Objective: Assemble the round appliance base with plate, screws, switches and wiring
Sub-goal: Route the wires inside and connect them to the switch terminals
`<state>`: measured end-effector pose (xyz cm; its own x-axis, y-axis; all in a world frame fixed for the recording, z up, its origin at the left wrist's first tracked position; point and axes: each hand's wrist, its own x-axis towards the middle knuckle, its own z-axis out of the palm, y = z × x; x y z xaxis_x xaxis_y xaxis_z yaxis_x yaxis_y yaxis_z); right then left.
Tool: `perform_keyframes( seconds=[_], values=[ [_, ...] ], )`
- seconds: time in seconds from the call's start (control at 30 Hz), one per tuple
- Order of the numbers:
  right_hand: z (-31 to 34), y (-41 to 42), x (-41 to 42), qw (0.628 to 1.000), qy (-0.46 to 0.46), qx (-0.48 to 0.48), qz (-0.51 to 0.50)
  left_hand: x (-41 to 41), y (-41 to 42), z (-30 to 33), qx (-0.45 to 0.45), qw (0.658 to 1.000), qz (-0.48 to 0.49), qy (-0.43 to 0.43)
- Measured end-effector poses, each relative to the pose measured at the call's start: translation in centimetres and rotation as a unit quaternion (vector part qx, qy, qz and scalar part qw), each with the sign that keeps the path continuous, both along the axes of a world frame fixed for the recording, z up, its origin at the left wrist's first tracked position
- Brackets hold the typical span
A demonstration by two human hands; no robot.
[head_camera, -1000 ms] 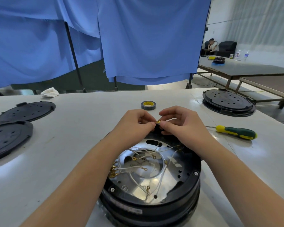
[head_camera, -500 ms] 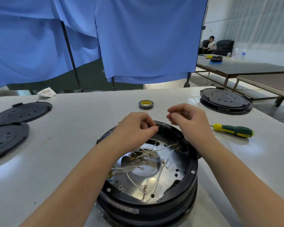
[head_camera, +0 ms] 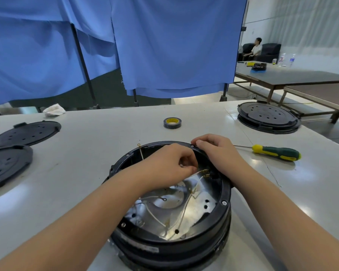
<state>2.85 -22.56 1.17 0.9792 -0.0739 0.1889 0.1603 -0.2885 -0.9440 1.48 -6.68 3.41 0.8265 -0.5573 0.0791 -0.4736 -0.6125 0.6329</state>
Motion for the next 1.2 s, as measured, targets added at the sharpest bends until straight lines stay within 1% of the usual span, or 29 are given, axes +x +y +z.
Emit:
perform_keyframes(
  seconds=[0.17, 0.33, 0.47, 0.53, 0.63, 0.97, 1.2],
  values=[
    [-0.08, -0.01, 0.14, 1.0, 0.001, -0.004, 0.002, 0.18, -0.33, -0.35, -0.04, 0.998, 0.002, 0.038],
    [-0.12, -0.08, 0.25, 1.0, -0.002, -0.001, 0.003, 0.06, -0.55, -0.35, -0.04, 0.997, 0.001, 0.063],
    [-0.16, -0.02, 0.28, 1.0, 0.002, 0.0, 0.003, 0.22, -0.63, -0.37, -0.067, 0.993, 0.01, 0.1],
    [-0.14, -0.03, 0.25, 1.0, 0.002, -0.003, 0.002, 0.18, -0.65, -0.44, -0.066, 0.992, 0.008, 0.111],
    [-0.16, -0.12, 0.24, 1.0, 0.003, -0.009, 0.004, 0.11, -0.58, -0.57, -0.056, 0.992, 0.006, 0.116],
    [-0.24, -0.08, 0.31, 1.0, 0.005, -0.003, 0.005, -0.25, -0.43, -0.67, -0.084, 0.99, 0.001, 0.116],
    [-0.15, -0.08, 0.3, 1.0, 0.008, -0.009, 0.003, -0.31, -0.58, -0.75, -0.085, 0.99, 0.008, 0.114]
  ],
)
